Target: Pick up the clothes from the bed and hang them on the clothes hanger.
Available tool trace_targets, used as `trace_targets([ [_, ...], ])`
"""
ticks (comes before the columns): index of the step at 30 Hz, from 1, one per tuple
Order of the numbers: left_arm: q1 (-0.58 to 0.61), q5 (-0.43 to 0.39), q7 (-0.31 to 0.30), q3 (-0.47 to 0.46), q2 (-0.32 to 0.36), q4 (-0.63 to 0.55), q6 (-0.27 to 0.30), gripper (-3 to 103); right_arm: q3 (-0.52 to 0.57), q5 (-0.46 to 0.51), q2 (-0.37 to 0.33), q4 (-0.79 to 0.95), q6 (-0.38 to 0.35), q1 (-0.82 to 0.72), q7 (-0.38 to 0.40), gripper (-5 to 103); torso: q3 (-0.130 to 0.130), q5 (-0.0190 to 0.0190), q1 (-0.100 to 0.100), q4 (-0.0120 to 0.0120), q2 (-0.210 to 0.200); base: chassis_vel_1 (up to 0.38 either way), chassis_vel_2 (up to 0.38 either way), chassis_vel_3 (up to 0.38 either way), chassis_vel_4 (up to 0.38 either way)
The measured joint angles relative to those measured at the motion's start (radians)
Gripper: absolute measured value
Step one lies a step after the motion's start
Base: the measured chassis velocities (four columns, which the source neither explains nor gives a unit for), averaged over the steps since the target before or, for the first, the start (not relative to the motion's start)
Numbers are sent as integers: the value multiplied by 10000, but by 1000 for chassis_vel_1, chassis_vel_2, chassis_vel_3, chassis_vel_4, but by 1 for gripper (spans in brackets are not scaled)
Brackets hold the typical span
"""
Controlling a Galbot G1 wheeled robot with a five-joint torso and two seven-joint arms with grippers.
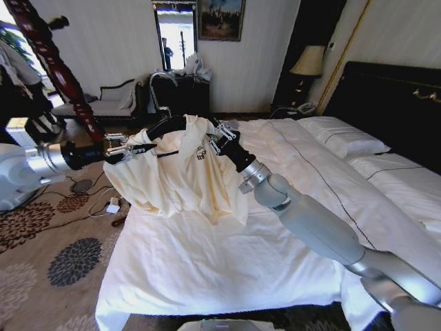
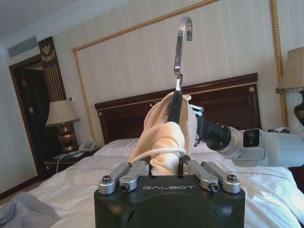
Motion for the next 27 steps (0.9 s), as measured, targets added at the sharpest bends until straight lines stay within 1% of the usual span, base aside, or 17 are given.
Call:
trace_targets([
  [1,0,0,0,0,0,0,0,25,0,0,0,0,0,0,0,19,0,0,0,0,0,0,0,0,0],
  [4,33,-1,-5,13,14,-19,-8,23,-38,50,-9,89,10,18,-35,33,0,0,0,1,0,0,0,0,0],
  [6,39,1,-15,16,14,-16,-15,20,-39,79,-18,99,12,18,-52,33,0,-1,0,2,0,0,0,0,0],
  [7,40,4,-23,17,11,1,-22,20,-51,125,-29,107,12,18,-74,38,0,0,0,1,0,0,0,0,0],
  [8,42,17,-23,25,4,1,-44,20,-74,211,-50,109,11,-1,-119,54,0,0,1,0,0,0,0,0,0],
  [9,46,22,-23,27,5,2,-60,20,-74,224,-53,109,11,-15,-125,60,0,0,0,0,0,0,0,0,0],
  [10,46,22,-23,27,5,2,-60,20,-74,224,-53,109,11,-15,-125,60,0,0,0,0,0,0,0,0,0],
  [11,48,24,-23,28,5,1,-76,20,-74,235,-56,109,12,-35,-144,66,0,0,1,0,0,0,0,0,0],
  [12,48,24,-26,28,6,1,-80,20,-74,239,-61,109,16,-58,-174,66,0,0,0,1,0,0,0,0,0],
  [15,25,-9,-68,13,2,-24,-117,20,-96,282,-117,109,108,-149,-376,83,0,-1,0,1,0,0,0,0,0],
  [16,25,-9,-68,13,2,-24,-117,20,-96,282,-117,109,108,-149,-376,83,0,-1,0,1,0,0,0,0,0],
  [18,21,-52,-82,-1,15,-70,-155,20,-99,294,-160,109,164,-225,-501,93,0,0,0,0,0,0,0,0,0],
  [19,21,-56,-91,-8,20,-77,-176,20,-100,312,-181,116,170,-266,-533,93,0,0,0,0,0,0,0,0,0],
  [20,21,-65,-111,-15,20,-77,-196,20,-98,351,-199,141,171,-308,-552,97,0,0,0,0,0,0,0,0,0],
  [22,21,-71,-130,-23,4,-71,-212,20,-89,403,-221,177,171,-347,-559,99,0,1,0,0,0,0,0,0,0],
  [27,9,-72,-167,-35,-45,152,-271,20,167,603,-452,379,132,-747,-563,100,0,-1,0,3,-1,0,0,0,0],
])
